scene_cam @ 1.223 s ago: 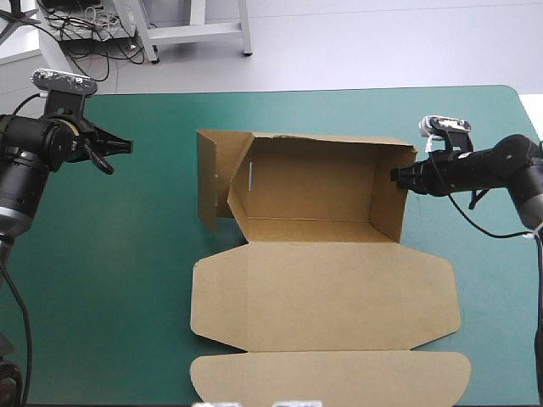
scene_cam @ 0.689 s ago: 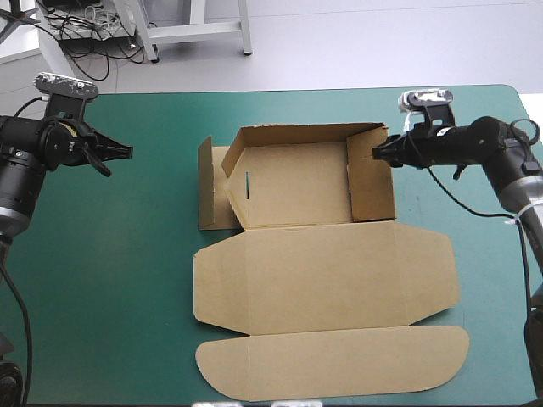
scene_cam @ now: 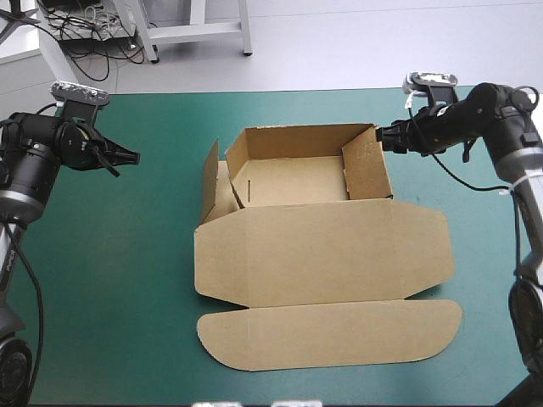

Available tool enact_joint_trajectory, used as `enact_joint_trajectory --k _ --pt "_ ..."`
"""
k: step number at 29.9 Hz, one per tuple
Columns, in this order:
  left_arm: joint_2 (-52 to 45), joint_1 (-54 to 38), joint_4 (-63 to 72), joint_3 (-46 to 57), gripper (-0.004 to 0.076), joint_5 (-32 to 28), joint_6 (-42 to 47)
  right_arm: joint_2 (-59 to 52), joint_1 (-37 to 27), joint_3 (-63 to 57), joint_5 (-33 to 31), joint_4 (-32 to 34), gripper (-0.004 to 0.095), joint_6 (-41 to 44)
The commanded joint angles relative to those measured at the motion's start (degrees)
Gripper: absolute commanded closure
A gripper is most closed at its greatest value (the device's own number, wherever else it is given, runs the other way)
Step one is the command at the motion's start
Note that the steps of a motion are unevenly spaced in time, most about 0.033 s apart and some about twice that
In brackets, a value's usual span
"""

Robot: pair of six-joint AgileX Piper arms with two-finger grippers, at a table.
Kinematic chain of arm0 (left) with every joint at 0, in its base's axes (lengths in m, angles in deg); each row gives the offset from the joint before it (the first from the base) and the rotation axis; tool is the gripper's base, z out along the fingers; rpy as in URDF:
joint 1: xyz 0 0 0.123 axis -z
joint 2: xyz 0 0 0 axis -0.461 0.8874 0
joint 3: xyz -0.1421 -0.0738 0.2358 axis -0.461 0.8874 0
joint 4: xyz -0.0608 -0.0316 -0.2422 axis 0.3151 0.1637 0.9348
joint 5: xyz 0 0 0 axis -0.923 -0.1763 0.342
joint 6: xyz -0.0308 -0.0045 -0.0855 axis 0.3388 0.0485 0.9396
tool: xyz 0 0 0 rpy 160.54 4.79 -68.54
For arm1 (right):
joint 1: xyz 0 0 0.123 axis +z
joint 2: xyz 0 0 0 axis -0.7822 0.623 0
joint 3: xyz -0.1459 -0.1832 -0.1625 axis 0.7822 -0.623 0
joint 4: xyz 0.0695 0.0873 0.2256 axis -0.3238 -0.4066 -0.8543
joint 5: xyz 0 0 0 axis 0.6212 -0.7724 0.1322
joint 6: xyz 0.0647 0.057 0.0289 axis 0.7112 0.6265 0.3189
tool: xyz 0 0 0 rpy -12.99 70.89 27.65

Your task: Fold the box

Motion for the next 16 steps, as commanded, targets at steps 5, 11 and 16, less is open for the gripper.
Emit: enact_joint_trajectory --k 5,11,16 --pt "0.0 -0.1 2.8 -1.4 0.0724 -2.1 1.3 7.4 0.0 2.3 2.5 -6.6 0.0396 -3.6" --pt "0.0 -0.1 3.0 -1.4 0.0724 -0.4 1.3 12.8 0.0 4.3 1.3 -6.6 0.0408 -3.6" --pt "0.0 -0.1 4.0 -1.4 0.0724 -0.2 1.3 13.8 0.0 6.1 0.6 -6.6 0.0606 -2.2"
